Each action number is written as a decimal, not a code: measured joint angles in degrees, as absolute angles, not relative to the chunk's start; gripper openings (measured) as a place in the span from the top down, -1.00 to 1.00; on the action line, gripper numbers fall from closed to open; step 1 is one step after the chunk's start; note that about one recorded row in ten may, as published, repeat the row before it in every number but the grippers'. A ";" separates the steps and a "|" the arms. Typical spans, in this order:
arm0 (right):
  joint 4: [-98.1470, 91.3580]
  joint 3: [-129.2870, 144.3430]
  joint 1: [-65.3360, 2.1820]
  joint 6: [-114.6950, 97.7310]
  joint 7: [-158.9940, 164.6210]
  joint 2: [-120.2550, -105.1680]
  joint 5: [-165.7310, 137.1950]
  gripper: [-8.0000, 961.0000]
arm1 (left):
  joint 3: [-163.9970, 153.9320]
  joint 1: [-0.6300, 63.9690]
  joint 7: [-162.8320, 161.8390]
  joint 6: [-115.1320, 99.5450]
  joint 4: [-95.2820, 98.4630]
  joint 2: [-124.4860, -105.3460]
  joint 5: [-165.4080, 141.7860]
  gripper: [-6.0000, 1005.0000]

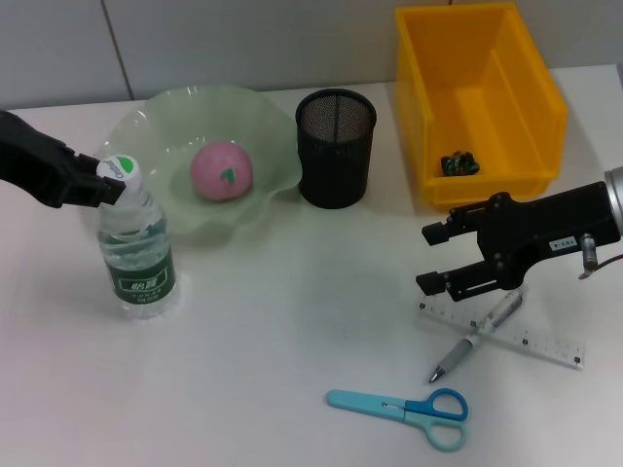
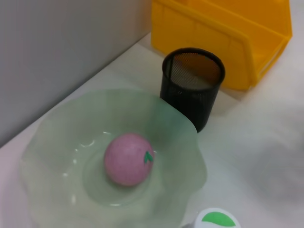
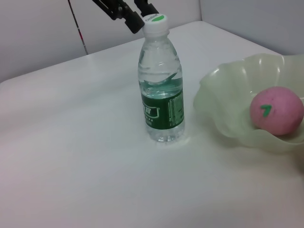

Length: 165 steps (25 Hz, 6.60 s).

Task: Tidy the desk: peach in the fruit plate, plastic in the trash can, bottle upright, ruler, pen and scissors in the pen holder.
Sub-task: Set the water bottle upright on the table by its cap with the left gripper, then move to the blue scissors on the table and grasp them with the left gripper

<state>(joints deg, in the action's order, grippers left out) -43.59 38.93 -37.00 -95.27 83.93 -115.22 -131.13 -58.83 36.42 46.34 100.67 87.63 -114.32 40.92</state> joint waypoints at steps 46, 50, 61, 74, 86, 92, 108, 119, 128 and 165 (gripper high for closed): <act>-43.15 38.84 -37.54 -95.18 84.02 -115.19 -131.12 -0.54 | -69.15 45.47 52.82 94.49 85.51 -118.54 47.01 -0.61; -43.15 38.84 -37.58 -95.18 84.02 -115.11 -131.09 -0.55 | -76.01 44.77 52.83 92.43 84.50 -118.66 47.77 -0.61; -43.15 38.82 -36.70 -94.74 83.23 -115.19 -130.46 -0.54 | -77.55 38.20 57.21 85.88 79.60 -118.74 55.06 -0.61; -43.07 38.76 -36.47 -94.32 83.58 -115.22 -129.81 -0.54 | -90.46 29.32 61.72 71.09 78.57 -118.68 53.39 -0.60; -42.74 38.76 -36.29 -93.77 83.77 -115.22 -129.81 -0.54 | -98.77 28.67 60.26 66.82 80.11 -118.76 43.80 -0.59; -42.36 38.76 -36.31 -93.41 83.87 -115.18 -129.81 -0.54 | -101.17 27.71 59.53 66.55 83.82 -118.74 40.37 -0.59; -42.27 38.76 -36.88 -92.97 84.02 -114.97 -129.81 -0.55 | -107.27 25.90 55.18 63.49 89.21 -118.83 31.30 -0.59; -42.28 38.83 -37.00 -92.99 84.35 -114.87 -129.81 -0.54 | -107.73 25.34 55.11 63.45 90.60 -118.83 31.09 -0.59; -42.28 38.85 -37.00 -92.99 84.37 -114.86 -129.81 -0.54 | -107.84 25.31 55.11 63.46 91.06 -118.83 30.99 -0.59; -42.41 39.05 -36.96 -92.55 84.68 -114.76 -129.74 -0.54 | -109.23 19.83 55.51 59.23 94.53 -118.49 33.07 -0.59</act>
<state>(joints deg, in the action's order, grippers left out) -42.41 39.05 -36.96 -92.55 84.68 -114.76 -129.74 -109.23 19.83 55.51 59.23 94.53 -118.49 33.07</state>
